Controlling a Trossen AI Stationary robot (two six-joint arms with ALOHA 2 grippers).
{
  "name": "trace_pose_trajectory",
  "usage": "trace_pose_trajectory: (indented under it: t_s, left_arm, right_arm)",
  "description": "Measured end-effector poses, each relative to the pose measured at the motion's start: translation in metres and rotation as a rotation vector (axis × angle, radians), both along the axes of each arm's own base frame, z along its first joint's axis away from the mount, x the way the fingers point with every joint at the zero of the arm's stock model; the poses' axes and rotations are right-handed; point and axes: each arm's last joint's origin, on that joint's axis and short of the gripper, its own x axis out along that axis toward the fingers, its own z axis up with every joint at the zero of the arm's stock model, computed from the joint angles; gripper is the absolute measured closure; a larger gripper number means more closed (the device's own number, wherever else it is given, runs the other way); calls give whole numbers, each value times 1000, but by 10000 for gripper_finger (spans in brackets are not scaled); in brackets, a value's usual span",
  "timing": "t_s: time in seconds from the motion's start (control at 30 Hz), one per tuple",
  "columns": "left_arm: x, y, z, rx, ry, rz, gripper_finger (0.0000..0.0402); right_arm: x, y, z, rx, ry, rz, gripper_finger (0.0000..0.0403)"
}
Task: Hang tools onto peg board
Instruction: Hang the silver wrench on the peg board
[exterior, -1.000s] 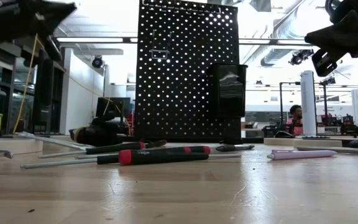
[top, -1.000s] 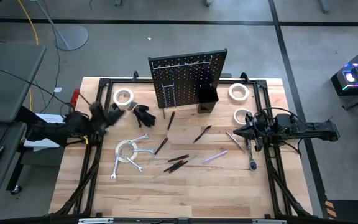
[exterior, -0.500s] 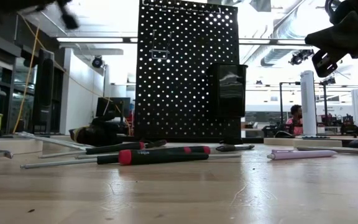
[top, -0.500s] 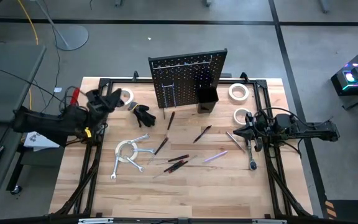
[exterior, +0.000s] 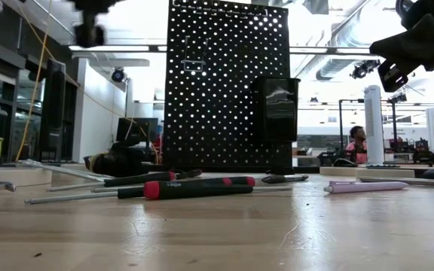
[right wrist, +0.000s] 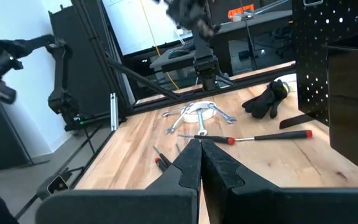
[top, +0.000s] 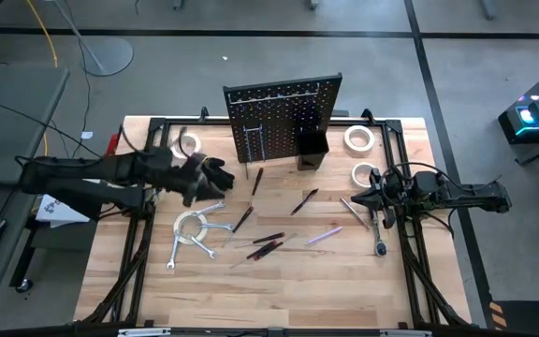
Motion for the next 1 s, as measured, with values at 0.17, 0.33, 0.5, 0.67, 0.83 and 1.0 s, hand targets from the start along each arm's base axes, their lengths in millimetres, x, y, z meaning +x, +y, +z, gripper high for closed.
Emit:
trace_pose_trajectory:
  t_s: [0.17,0.33,0.5,0.67,0.83,1.0]
  left_arm:
    - [-9,-10,-42,0,314,-1,401]
    - [-5,-8,-69,48,456,38,401]
    - [-2,-3,-85,86,603,53,396]
    - [3,-2,-97,138,694,11,351]
    - [7,-2,-106,186,741,-38,277]
    - [13,1,-119,280,821,-39,213]
  right_arm:
    - [0,0,-1,-3,11,0,402]
    - [0,0,1,59,-1,-4,402]
    - [0,-3,10,256,-89,-104,402]
    - [-3,-9,25,586,-290,-267,402]
    - [-5,-15,27,726,-379,-423,402]
    - [-5,-16,26,721,-387,-474,402]
